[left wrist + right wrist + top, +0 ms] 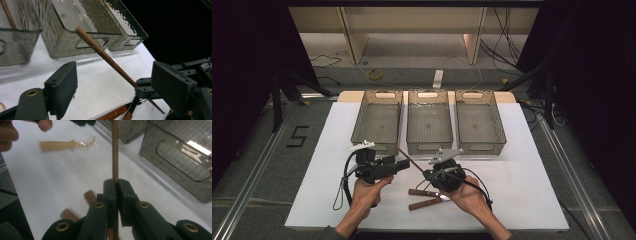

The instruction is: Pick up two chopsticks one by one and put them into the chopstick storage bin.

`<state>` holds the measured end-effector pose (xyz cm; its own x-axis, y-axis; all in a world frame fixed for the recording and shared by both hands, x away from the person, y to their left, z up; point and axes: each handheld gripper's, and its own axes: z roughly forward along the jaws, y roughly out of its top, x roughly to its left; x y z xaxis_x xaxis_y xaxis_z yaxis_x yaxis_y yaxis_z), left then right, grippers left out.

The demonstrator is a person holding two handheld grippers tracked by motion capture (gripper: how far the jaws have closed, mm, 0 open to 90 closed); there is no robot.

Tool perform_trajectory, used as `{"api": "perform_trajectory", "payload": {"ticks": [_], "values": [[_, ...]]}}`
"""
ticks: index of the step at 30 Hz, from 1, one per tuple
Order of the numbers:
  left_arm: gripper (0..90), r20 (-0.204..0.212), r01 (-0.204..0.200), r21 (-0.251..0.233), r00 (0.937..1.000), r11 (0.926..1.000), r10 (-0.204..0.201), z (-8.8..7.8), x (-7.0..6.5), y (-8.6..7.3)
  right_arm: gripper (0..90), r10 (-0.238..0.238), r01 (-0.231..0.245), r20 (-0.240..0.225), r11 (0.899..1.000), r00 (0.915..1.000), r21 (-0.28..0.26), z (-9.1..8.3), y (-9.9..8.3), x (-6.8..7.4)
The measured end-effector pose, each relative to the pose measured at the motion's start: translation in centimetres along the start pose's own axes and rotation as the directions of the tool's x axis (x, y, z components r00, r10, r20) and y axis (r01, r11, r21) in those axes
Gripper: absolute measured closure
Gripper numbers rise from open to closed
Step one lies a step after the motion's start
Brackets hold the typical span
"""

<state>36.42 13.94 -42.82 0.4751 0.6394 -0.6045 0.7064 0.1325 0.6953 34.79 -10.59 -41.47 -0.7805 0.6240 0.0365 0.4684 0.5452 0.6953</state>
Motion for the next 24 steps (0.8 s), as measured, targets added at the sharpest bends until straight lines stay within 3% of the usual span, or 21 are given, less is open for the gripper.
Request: {"api": "perform_trajectory", "payload": {"ticks": [10,13,24], "values": [[38.2,0.046,0.066,-0.002,0.9968,0.9978,-0.066,0.2,0.4,0.0,85.5,-0.014,0.014,-0.008,0.999,0.9999,-0.045,-0.1,0.7,0.8],[43.7,0.056,0.055,0.002,0.9969,0.9985,-0.055,0.2,0.4,0.0,85.5,-0.017,0.017,-0.010,0.999,0.9998,-0.051,0.1,0.8,1.0],[57.6,0.121,0.092,0.015,0.9882,0.9957,-0.093,0.6,0.7,-0.2,85.5,-0.023,0.021,-0.016,0.996,0.9996,-0.081,0.0,1.2,1.4]]}}
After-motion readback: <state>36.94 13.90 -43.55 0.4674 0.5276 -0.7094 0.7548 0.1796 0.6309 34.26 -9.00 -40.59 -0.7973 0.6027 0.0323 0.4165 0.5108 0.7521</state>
